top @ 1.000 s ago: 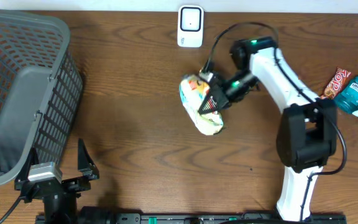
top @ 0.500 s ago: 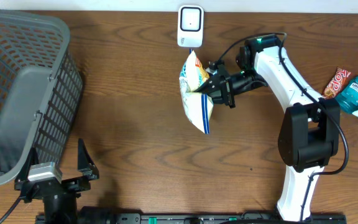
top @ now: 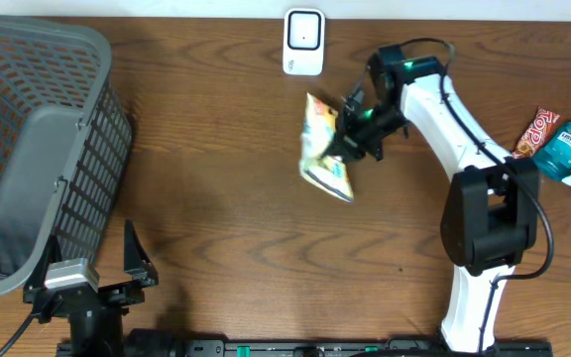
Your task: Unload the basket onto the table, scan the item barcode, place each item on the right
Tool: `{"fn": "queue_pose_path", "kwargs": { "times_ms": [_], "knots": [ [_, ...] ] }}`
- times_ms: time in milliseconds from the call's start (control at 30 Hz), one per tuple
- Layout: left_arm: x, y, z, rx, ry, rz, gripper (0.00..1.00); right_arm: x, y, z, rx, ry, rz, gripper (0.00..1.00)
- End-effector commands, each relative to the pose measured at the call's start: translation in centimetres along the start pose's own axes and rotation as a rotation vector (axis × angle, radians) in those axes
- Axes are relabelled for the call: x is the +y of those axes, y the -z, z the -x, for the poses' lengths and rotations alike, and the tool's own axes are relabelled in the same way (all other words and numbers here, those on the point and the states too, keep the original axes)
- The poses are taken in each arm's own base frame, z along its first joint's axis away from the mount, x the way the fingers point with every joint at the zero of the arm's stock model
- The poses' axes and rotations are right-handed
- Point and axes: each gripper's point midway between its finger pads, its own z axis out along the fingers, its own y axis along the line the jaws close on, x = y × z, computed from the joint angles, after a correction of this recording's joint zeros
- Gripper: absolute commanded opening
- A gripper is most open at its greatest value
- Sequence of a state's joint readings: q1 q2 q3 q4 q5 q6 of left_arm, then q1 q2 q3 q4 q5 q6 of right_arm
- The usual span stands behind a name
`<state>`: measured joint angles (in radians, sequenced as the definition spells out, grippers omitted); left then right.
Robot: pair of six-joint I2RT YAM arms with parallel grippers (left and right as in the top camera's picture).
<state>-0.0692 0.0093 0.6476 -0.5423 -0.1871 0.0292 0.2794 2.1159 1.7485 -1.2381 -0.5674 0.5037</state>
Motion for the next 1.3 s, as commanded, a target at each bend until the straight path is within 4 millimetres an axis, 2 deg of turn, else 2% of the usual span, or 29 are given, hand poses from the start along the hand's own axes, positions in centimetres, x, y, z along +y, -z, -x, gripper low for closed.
{"fn": "queue_pose_path", "kwargs": {
  "times_ms": [0, 33, 100, 167, 200, 233, 300, 367, 400, 433, 500, 567, 600, 633, 667, 767, 867, 967, 1033, 1167, 1267],
  "knots": [
    [0.1, 0.1, 0.1, -0.007, 0.003, 0.002, 0.98, -2.7, 0.9, 2.6, -0.231, 0.003, -0.299, 0.01],
    [0.1, 0.1, 0.1, -0.007, 0.003, 0.002, 0.98, -1.9, 0.6, 3.4, -0.283, 0.042, -0.31, 0.01],
    [0.1, 0.1, 0.1, -0.008, 0.003, 0.002, 0.98, -1.7, 0.5, 4.6, -0.36, 0.076, -0.356, 0.02],
    [0.1, 0.1, 0.1, -0.008, 0.003, 0.002, 0.98, -1.3, -0.5, 5.7, -0.449, 0.075, -0.38, 0.01],
    [0.1, 0.1, 0.1, -0.008, 0.003, 0.002, 0.98, -0.8, -1.8, 5.7, -0.456, 0.089, -0.354, 0.01],
    [0.1, 0.1, 0.1, -0.008, 0.003, 0.002, 0.98, 0.1, -4.2, 5.4, -0.44, 0.129, -0.297, 0.01],
    [0.1, 0.1, 0.1, -0.008, 0.003, 0.002, 0.98, 1.6, -7.3, 4.8, -0.427, 0.193, -0.203, 0.01],
    [0.1, 0.1, 0.1, -0.008, 0.003, 0.002, 0.98, 3.9, -8.6, 4.0, -0.394, 0.243, -0.086, 0.01],
    [0.1, 0.1, 0.1, -0.008, 0.003, 0.002, 0.98, 4.9, -8.7, 3.9, -0.383, 0.261, -0.037, 0.01],
    [0.1, 0.1, 0.1, -0.008, 0.003, 0.002, 0.98, 6.8, -8.5, 3.5, -0.363, 0.315, 0.049, 0.01],
    [0.1, 0.1, 0.1, -0.008, 0.003, 0.002, 0.98, 10.9, -7.0, 2.2, -0.303, 0.453, 0.254, 0.01],
    [0.1, 0.1, 0.1, -0.008, 0.003, 0.002, 0.98, 13.2, -4.7, 1.5, -0.27, 0.498, 0.372, 0.01],
    [0.1, 0.1, 0.1, -0.008, 0.003, 0.002, 0.98, 13.6, -3.5, 1.5, -0.27, 0.49, 0.388, 0.01],
    [0.1, 0.1, 0.1, -0.008, 0.003, 0.002, 0.98, 13.6, -2.4, 1.6, -0.272, 0.454, 0.381, 0.01],
    [0.1, 0.1, 0.1, -0.008, 0.003, 0.002, 0.98, 12.9, -1.1, 1.6, -0.261, 0.346, 0.355, 0.02],
    [0.1, 0.1, 0.1, -0.008, 0.003, 0.002, 0.98, 10.1, 1.3, -0.6, -0.1, -0.033, 0.318, 0.01],
    [0.1, 0.1, 0.1, -0.008, 0.003, 0.002, 0.98, 9.6, 3.4, -3.0, 0.081, -0.143, 0.404, 0.02],
    [0.1, 0.1, 0.1, -0.008, 0.003, 0.002, 0.98, 8.8, 5.3, -6.5, 0.315, -0.316, 0.466, 0.02],
    [0.1, 0.1, 0.1, -0.008, 0.003, 0.002, 0.98, 8.5, 6.2, -7.8, 0.403, -0.41, 0.479, 0.02],
    [0.1, 0.1, 0.1, -0.008, 0.003, 0.002, 0.98, 8.4, 7.5, -8.9, 0.541, -0.681, 0.462, 0.02],
    [0.1, 0.1, 0.1, -0.008, 0.003, 0.002, 0.98, 9.0, 8.1, -8.7, 0.615, -0.846, 0.46, 0.02]
  ]
}}
